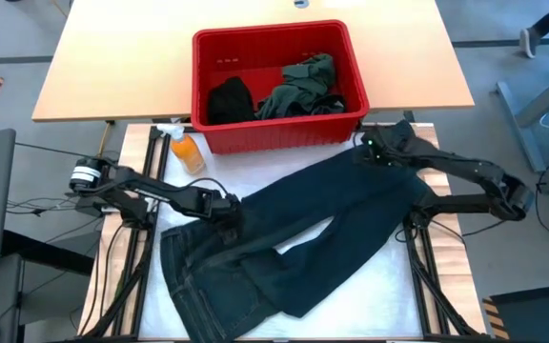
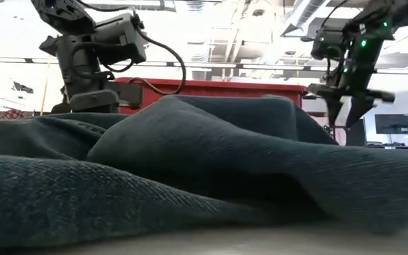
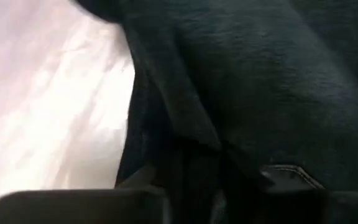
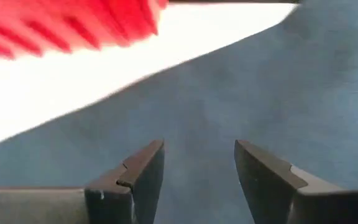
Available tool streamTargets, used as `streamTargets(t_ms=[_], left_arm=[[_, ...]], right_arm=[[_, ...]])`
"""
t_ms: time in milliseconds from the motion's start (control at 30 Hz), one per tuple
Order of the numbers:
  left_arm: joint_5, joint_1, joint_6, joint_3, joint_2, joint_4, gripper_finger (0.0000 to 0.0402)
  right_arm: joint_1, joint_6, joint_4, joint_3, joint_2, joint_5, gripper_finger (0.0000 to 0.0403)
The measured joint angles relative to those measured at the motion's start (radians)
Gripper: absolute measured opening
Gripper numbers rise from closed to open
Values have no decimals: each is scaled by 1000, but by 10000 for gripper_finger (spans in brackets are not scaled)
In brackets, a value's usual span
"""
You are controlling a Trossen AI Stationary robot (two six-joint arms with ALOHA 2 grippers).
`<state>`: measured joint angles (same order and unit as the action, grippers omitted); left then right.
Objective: Fold Laundry from Bin
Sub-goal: Fold the dark blue pants
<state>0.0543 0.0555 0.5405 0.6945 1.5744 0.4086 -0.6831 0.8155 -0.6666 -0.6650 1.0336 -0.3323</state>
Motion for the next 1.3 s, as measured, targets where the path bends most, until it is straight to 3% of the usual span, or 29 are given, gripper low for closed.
streamTargets(t_ms=[67, 133, 333, 633, 1000, 1100, 1300], left_arm=[[-9, 24, 13, -5, -11, -22, 34], [-30, 39, 43, -11, -36, -29, 13], [-58, 77, 89, 4, -124, 20, 4], [-129, 181, 88, 56, -217, -15, 1], [-122, 266, 124, 103, -220, -17, 0], [-122, 276, 136, 103, -220, -17, 0], [-122, 296, 146, 103, -220, -14, 0]], right_arm=[[9, 61, 136, 62, 0, -14, 223], [16, 127, 236, 113, 6, -38, 223], [11, 261, 310, 174, 63, -139, 213], [-6, 284, 557, 177, 242, -91, 187], [27, 224, 503, 79, 532, -88, 173], [45, 181, 433, 29, 573, -90, 144], [74, 72, 347, -39, 555, -46, 22]])
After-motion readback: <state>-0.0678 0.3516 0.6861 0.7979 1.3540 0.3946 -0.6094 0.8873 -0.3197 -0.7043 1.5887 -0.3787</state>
